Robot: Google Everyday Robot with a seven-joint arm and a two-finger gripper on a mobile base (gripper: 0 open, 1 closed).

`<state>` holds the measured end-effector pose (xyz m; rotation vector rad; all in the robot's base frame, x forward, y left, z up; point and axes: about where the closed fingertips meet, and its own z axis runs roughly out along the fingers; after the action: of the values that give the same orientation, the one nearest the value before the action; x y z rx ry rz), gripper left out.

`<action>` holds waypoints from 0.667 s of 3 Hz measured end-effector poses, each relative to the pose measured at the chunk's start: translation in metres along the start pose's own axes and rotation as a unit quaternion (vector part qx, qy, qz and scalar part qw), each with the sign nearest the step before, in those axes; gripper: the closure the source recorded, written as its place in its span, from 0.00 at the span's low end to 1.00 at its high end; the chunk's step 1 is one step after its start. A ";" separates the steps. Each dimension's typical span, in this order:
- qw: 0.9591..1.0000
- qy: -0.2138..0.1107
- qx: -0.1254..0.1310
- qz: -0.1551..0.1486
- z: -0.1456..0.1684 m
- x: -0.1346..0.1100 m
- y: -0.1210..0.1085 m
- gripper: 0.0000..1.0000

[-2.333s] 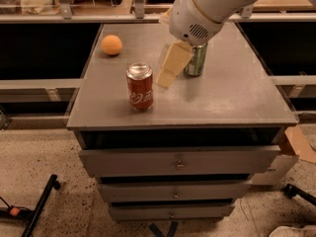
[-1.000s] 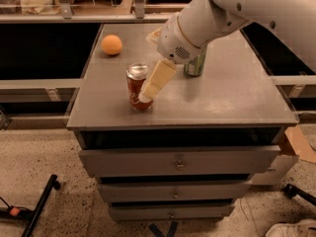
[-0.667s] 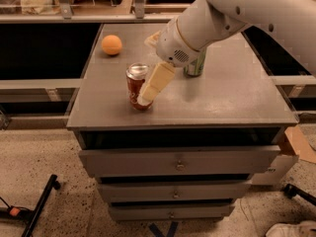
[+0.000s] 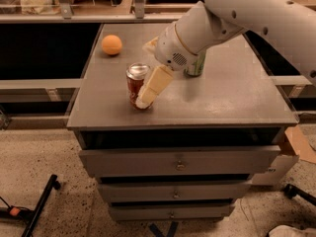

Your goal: Move coke can near orange

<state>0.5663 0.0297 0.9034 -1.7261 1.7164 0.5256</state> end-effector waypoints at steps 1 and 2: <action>1.000 -0.006 -0.007 0.003 0.004 -0.001 0.000 0.19; 1.000 -0.004 -0.006 0.003 0.007 -0.003 0.001 0.42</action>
Offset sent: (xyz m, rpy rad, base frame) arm 0.0011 0.0067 -0.0031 0.0038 0.0068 -0.0050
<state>0.5664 0.0364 0.9001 -1.7250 1.7162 0.5453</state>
